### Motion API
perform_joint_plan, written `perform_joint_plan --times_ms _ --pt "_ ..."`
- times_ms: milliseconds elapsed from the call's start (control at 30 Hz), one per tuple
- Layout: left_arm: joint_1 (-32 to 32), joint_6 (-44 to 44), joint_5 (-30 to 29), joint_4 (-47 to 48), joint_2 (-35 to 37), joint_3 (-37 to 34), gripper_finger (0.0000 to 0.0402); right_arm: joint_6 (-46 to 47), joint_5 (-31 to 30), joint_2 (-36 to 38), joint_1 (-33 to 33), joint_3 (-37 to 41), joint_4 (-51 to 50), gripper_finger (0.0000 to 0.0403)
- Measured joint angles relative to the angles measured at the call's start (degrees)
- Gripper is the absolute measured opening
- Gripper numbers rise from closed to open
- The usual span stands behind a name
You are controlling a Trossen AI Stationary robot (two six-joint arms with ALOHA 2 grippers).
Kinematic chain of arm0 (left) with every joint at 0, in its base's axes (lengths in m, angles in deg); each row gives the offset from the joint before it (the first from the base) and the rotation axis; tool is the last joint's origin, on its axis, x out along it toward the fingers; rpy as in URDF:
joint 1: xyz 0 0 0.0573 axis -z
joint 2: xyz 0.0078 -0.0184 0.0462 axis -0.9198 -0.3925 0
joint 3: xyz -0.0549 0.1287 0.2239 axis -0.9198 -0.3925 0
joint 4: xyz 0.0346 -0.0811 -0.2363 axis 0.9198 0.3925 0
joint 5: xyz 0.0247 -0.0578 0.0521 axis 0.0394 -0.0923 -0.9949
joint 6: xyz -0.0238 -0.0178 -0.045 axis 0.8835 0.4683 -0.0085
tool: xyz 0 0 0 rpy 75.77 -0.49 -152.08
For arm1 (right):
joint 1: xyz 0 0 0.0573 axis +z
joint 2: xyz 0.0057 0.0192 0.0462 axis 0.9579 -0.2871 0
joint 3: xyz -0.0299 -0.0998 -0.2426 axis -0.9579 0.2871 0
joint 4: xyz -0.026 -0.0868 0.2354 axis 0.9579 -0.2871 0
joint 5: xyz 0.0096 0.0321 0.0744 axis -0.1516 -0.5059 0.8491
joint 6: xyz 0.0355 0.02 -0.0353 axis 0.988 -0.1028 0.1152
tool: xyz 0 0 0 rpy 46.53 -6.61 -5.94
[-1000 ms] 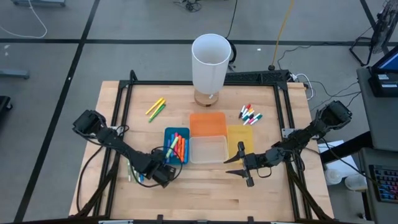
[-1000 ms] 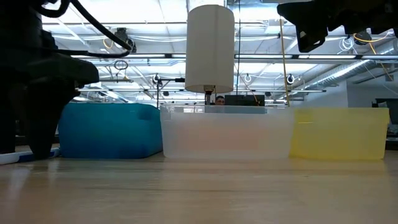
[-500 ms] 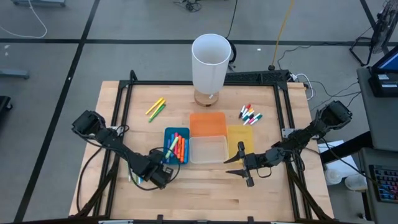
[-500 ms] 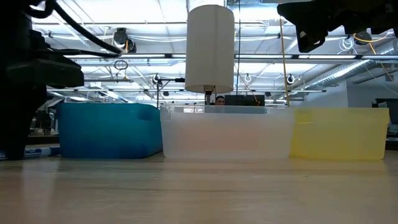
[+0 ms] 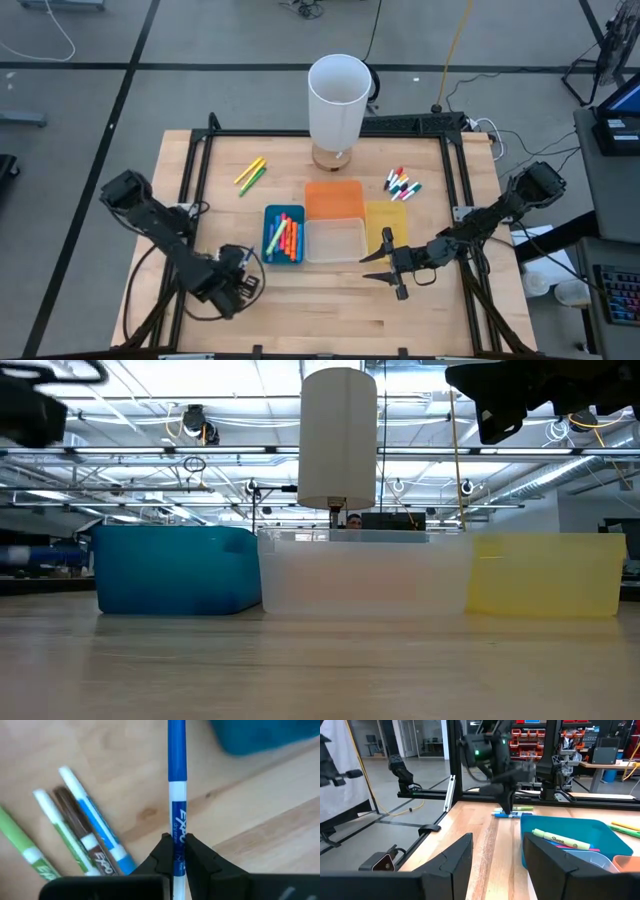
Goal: Pick & Place Markers
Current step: Put the right blue marker pen into the yellow bin
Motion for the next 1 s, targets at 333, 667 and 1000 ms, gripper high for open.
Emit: perform_joint_plan --times_ms 333,667,1000 --pt "4.3 -29.5 -42.8 -10.5 4.1 8.0 0.0023 -0.1 -0.4 0.0 -0.2 0.0 0.3 0.016" --pt "-6.5 -89.0 -44.7 -51.2 2.5 8.2 0.0023 -4.5 -0.1 0.0 -2.7 -3.6 3.3 0.018" --pt "-17.7 -107.2 -23.1 -70.3 -0.7 8.2 0.0023 -9.3 3.1 -1.3 -6.9 -10.2 3.3 0.0228"
